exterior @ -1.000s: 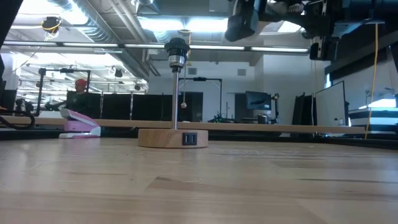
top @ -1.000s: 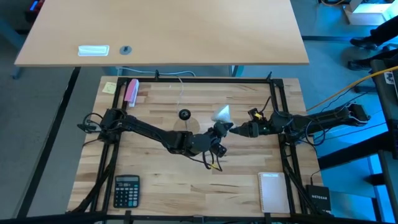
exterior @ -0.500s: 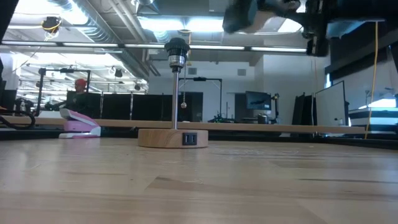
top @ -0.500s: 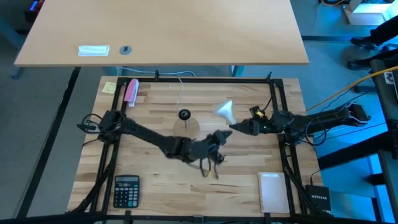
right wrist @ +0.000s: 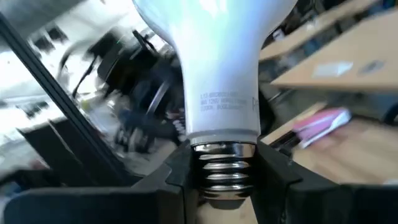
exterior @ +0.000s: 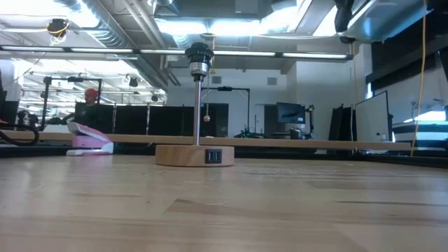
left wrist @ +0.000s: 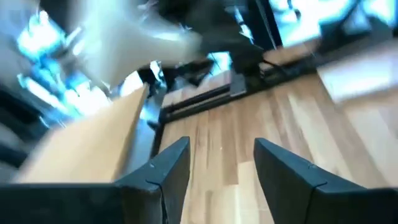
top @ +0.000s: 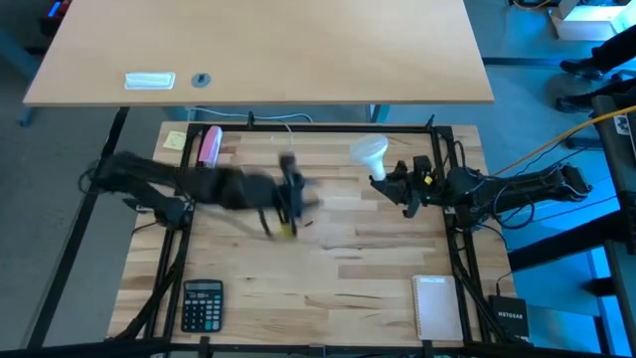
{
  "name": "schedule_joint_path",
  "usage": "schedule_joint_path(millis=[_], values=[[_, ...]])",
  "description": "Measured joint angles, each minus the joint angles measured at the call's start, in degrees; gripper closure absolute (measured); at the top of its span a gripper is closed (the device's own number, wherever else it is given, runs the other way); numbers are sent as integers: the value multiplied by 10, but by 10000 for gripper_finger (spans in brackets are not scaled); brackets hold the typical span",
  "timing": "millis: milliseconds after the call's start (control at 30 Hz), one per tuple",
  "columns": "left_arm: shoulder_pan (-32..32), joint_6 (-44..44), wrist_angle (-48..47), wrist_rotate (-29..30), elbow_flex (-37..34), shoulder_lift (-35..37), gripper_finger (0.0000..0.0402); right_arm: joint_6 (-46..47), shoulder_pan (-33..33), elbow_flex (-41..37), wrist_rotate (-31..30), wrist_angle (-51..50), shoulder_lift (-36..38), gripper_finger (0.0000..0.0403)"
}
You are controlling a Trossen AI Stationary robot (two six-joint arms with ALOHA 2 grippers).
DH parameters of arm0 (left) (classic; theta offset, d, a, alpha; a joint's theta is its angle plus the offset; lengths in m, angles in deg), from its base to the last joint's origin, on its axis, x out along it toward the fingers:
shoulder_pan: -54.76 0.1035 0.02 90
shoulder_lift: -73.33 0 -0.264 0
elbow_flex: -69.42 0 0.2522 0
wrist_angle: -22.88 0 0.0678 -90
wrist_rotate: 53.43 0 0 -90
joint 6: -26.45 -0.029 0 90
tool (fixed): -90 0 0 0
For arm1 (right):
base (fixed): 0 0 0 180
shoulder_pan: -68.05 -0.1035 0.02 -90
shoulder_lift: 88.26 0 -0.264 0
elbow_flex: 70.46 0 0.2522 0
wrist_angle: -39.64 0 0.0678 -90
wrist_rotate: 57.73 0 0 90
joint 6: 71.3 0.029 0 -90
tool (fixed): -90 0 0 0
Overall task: Screw lightbulb
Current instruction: Insert the lightbulb into the desk lamp
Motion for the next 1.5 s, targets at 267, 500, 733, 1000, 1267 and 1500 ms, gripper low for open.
schedule_joint_path(millis=[267,500,733,1000,1267,1500], values=[[32,77,222,-40,-186,157,233,-156,0,52,-2,33,-97,295],[69,173,580,-48,-381,193,233,-259,13,80,4,154,-180,296],[121,216,611,-168,-360,124,233,-289,50,127,55,166,-252,296],[163,216,573,-248,-298,90,233,-336,91,190,108,113,-257,296],[140,196,574,-258,-281,88,233,-337,80,212,162,114,-257,296],[121,130,474,-249,-282,105,322,-367,67,226,138,161,-256,296]])
